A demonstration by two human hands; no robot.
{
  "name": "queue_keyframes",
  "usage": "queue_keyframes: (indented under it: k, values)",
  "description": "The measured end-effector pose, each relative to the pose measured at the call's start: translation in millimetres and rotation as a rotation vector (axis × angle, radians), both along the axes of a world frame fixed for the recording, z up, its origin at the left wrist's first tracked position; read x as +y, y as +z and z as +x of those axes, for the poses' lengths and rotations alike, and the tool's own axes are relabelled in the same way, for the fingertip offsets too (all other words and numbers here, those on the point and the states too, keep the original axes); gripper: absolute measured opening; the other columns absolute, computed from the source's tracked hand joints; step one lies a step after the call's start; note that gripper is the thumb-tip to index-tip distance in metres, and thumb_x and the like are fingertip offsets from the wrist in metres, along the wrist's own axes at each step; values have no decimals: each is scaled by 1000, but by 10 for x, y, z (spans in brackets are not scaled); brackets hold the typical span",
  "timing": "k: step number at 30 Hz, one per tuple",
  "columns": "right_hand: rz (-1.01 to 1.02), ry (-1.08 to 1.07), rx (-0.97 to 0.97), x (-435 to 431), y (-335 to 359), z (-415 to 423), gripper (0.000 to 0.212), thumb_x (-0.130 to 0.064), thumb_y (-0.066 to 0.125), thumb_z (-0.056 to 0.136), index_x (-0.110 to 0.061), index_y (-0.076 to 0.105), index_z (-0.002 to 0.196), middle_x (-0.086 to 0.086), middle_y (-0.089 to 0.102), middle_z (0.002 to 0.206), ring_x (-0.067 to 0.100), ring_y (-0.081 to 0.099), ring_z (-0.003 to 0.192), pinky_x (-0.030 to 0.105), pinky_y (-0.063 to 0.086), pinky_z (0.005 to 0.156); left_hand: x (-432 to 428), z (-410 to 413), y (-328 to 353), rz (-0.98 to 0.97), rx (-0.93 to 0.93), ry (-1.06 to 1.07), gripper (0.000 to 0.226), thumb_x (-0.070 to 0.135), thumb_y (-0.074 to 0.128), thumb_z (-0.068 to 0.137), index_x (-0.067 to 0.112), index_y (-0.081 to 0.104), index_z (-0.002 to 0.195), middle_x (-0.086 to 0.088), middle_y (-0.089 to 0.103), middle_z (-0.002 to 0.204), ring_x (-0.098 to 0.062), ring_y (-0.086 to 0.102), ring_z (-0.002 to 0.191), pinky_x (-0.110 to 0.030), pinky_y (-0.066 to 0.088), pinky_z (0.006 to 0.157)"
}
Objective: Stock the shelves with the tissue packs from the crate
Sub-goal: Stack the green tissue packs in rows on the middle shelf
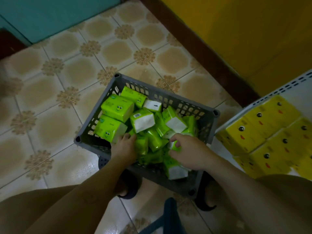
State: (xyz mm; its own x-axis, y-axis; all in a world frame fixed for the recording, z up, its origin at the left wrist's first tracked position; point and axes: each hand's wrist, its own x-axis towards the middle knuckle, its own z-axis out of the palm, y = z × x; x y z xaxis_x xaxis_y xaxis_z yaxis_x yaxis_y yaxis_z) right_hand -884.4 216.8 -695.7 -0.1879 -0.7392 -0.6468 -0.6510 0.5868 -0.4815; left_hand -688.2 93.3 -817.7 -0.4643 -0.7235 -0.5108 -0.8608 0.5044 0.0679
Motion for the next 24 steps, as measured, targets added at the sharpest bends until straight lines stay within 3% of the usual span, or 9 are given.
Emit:
queue_keyframes:
  k: [3,8,12,14,17,21,24]
  values:
    - [22,-28,-33,-35,80,10,45,-38,56,92,-23,47,134,1,53,130,19,54,109,29,43,79,22,60,180,-61,133,-29,63,25,67,72,28,49,133,1,47,137,-26,38,130,-46,44,93]
    - [9,-190,-84,73,316,88,56,-56,50,93,-20,45,136,1,53,128,18,57,101,35,50,82,231,91,702,-245,397,-184,72,17,76,54,24,54,122,-11,52,126,-39,51,117,-48,48,82]
    - [-54,-712,-552,291,650,281,46,-59,61,85,-28,50,118,1,57,122,24,63,102,43,54,85,483,-37,1381,-372,702,-380,72,11,77,56,21,50,121,-15,40,135,-38,45,121,-46,45,92]
    - [-146,-834,-738,436,832,377,39,-50,67,85,-28,52,113,6,62,117,29,66,98,40,57,74,623,-69,1719,-419,818,-449,72,9,81,54,18,51,119,-14,37,138,-36,39,125,-42,36,101]
    - [-333,-919,-817,668,1146,413,34,-35,72,84,-24,57,113,17,65,115,30,67,84,35,55,63,803,-92,2100,-470,905,-525,69,20,86,61,14,52,121,-15,31,143,-37,33,133,-41,27,110]
    - [-548,-927,-776,883,1563,391,46,-25,74,82,-23,54,124,17,68,111,25,67,77,30,53,56,1020,-171,2578,-287,1027,-335,95,71,66,68,19,36,141,-2,19,153,-26,21,142,-40,22,114]
    - [-737,-934,-699,1011,1858,416,50,-19,75,82,-25,51,124,9,70,101,17,66,68,28,51,53,1154,-303,2948,-141,1222,-36,98,70,64,72,23,22,148,0,24,150,-17,28,138,-37,27,112]
